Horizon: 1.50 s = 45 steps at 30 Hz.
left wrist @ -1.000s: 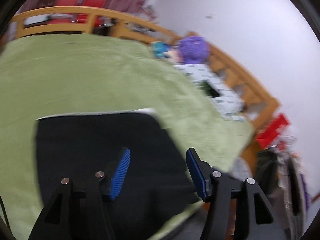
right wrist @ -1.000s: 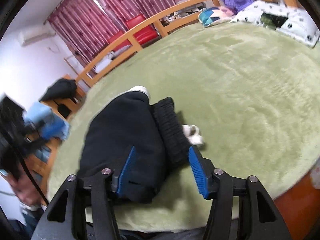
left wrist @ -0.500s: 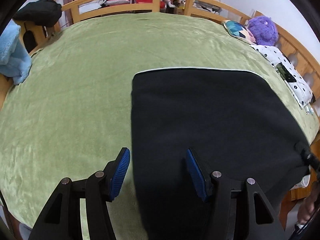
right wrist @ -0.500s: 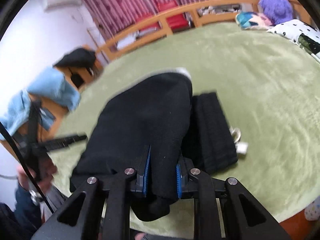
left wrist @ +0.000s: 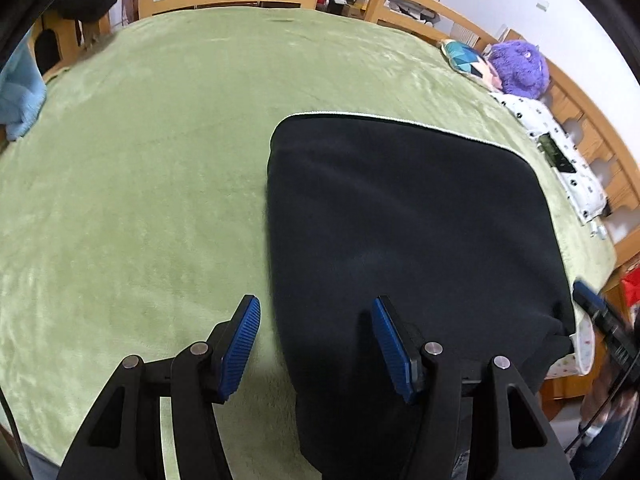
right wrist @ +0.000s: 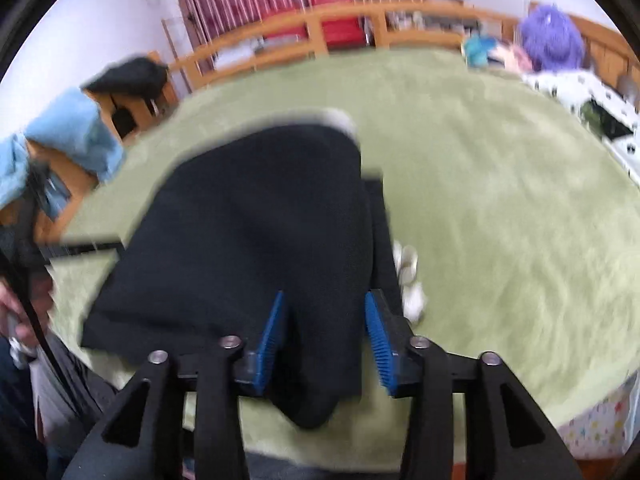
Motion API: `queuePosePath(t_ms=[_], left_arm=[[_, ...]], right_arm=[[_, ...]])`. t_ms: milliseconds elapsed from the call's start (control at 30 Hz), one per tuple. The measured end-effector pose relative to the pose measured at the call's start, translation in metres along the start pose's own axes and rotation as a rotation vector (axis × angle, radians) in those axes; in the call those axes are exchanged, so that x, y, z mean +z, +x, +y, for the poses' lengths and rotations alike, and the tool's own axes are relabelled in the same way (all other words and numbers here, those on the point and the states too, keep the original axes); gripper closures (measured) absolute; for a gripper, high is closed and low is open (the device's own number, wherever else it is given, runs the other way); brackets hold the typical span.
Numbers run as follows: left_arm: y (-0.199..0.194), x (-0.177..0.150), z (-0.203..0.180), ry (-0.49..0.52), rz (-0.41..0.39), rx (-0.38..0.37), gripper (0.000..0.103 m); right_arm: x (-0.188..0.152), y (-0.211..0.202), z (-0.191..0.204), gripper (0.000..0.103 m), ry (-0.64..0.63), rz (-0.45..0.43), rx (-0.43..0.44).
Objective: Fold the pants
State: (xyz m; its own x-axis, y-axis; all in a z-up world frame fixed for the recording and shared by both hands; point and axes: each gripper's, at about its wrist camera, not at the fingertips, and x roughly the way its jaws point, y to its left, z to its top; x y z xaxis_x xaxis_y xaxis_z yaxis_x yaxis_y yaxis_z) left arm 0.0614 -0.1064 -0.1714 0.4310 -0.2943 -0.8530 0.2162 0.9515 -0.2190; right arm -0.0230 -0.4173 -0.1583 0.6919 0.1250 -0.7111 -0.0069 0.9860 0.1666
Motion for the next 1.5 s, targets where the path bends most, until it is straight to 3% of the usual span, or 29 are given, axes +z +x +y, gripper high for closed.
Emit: queuePosePath(t_ms=[33, 200, 333, 400, 433, 467, 567, 600, 633, 667, 733, 800, 867, 1000, 1067, 1133, 1167, 1300, 1400, 1500], left_arm=[[0.002, 0.000, 0.003, -0.006, -0.001, -0.011, 0.047], [0.009, 0.002, 0.011, -0.036, 0.024, -0.052, 0.047], [0.011, 0.001, 0.017, -0.038, 0.029, -0.083, 0.047], [0.013, 0.004, 0.021, -0.046, 0.025, -0.108, 0.047], [0.013, 0.004, 0.023, -0.051, 0.025, -0.119, 0.047], [0.014, 0.005, 0.024, -0.056, 0.026, -0.129, 0.047], [0.011, 0.006, 0.022, -0.057, 0.011, -0.165, 0.047], [0.010, 0.006, 0.021, -0.057, 0.005, -0.176, 0.046], [0.010, 0.006, 0.018, -0.056, 0.005, -0.195, 0.044], [0.011, 0.005, 0.016, -0.055, 0.011, -0.210, 0.043], [0.015, 0.002, 0.007, -0.037, 0.042, -0.226, 0.043], [0.015, -0.006, -0.004, -0.004, 0.063, -0.220, 0.043], [0.011, -0.020, -0.015, 0.044, 0.066, -0.192, 0.039], [0.007, -0.050, -0.018, 0.058, 0.085, -0.194, 0.038], [0.018, -0.066, -0.023, 0.068, 0.119, -0.200, 0.036], [0.029, -0.074, -0.029, 0.087, 0.150, -0.150, 0.034], [0.030, -0.073, -0.030, 0.088, 0.153, -0.149, 0.034], [0.011, -0.057, -0.024, 0.095, 0.131, -0.184, 0.035], [-0.013, -0.043, -0.013, 0.119, 0.045, -0.174, 0.037], [-0.014, -0.025, -0.002, 0.068, 0.018, -0.172, 0.036]], right_arm=[[0.009, -0.001, -0.001, 0.045, 0.002, -0.020, 0.019], [0.057, 0.040, -0.016, 0.044, 0.036, -0.029, 0.020], [0.085, 0.083, -0.034, 0.044, 0.135, 0.027, 0.121], [0.093, 0.112, -0.038, 0.055, 0.162, 0.130, 0.184], [0.097, 0.120, -0.038, 0.073, 0.153, 0.147, 0.193], [0.102, 0.118, -0.036, 0.084, 0.126, 0.106, 0.212], [0.108, 0.094, -0.056, 0.086, 0.198, -0.018, 0.315], [0.106, 0.094, -0.061, 0.086, 0.217, -0.018, 0.299], [0.103, 0.100, -0.065, 0.084, 0.216, 0.009, 0.245], [0.096, 0.115, -0.069, 0.072, 0.214, 0.070, 0.171], [0.087, 0.128, -0.075, 0.064, 0.241, 0.118, 0.148], [0.081, 0.110, -0.078, 0.058, 0.256, 0.093, 0.154], [0.071, 0.081, -0.076, 0.056, 0.264, 0.053, 0.101], [0.026, 0.026, -0.057, 0.051, 0.196, -0.017, 0.091], [-0.009, 0.025, -0.044, 0.051, 0.162, 0.046, 0.087], [-0.035, 0.032, -0.040, 0.051, 0.125, 0.074, 0.007], [-0.047, 0.039, -0.044, 0.050, 0.164, 0.103, 0.027], [-0.046, 0.031, -0.065, 0.048, 0.313, 0.110, 0.108], [-0.032, 0.008, -0.070, 0.047, 0.282, 0.023, 0.061], [-0.011, 0.008, -0.076, 0.035, 0.265, 0.000, 0.057]])
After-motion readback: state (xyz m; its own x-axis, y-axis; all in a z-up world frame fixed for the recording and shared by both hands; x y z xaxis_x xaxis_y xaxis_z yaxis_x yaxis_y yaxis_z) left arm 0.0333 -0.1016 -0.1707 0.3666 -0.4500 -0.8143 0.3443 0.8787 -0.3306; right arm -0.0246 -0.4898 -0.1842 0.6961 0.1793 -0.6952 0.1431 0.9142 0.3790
